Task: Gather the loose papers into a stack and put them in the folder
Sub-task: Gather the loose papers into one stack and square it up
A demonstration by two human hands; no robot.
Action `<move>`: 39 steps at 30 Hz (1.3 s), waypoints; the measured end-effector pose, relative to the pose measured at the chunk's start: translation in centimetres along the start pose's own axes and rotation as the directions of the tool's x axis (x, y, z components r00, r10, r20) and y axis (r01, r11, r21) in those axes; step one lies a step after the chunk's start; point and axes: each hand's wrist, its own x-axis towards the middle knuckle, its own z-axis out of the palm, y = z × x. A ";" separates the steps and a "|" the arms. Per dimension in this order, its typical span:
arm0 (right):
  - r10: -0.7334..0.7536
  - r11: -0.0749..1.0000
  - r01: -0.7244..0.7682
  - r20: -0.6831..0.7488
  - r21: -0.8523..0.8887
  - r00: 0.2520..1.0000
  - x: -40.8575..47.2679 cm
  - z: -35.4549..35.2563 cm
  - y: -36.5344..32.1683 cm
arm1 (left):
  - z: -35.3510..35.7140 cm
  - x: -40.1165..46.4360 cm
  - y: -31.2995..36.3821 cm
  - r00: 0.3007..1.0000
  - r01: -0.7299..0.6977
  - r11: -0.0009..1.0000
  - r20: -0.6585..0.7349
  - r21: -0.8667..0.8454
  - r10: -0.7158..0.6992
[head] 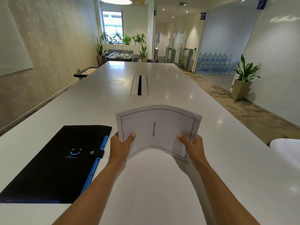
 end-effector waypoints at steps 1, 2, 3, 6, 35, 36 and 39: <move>-0.021 0.999 0.021 -0.003 -0.027 1.000 0.1 0.0 -0.2 | 0.0 0.2 0.2 1.000 -0.016 1.000 0.009 0.004 0.016; -0.045 0.998 0.045 -0.010 -0.047 0.999 0.4 -0.1 -0.5 | 0.0 0.5 0.4 0.999 -0.032 0.999 0.017 0.005 0.032; -0.069 0.996 0.068 -0.019 -0.057 0.997 0.6 -0.1 -0.7 | 0.0 0.7 0.7 0.999 -0.045 0.999 0.020 0.005 0.045; -0.096 0.993 0.093 -0.032 -0.075 0.995 0.8 0.0 -0.5 | 0.0 0.7 1.1 0.999 -0.047 0.999 0.023 -0.002 0.047; 0.377 0.806 -0.323 -0.009 0.496 0.926 -1.4 4.6 2.1 | 3.0 -1.1 3.0 0.973 0.230 0.828 0.130 -0.511 -0.190; 0.380 0.798 -0.332 0.008 0.503 0.925 -1.7 5.1 2.2 | 3.3 -1.1 3.2 0.972 0.230 0.827 0.075 -0.513 -0.224; 0.370 0.796 -0.347 0.054 0.497 0.927 -2.4 6.2 2.6 | 4.3 -0.9 3.8 0.944 0.249 0.842 -0.074 -0.478 -0.321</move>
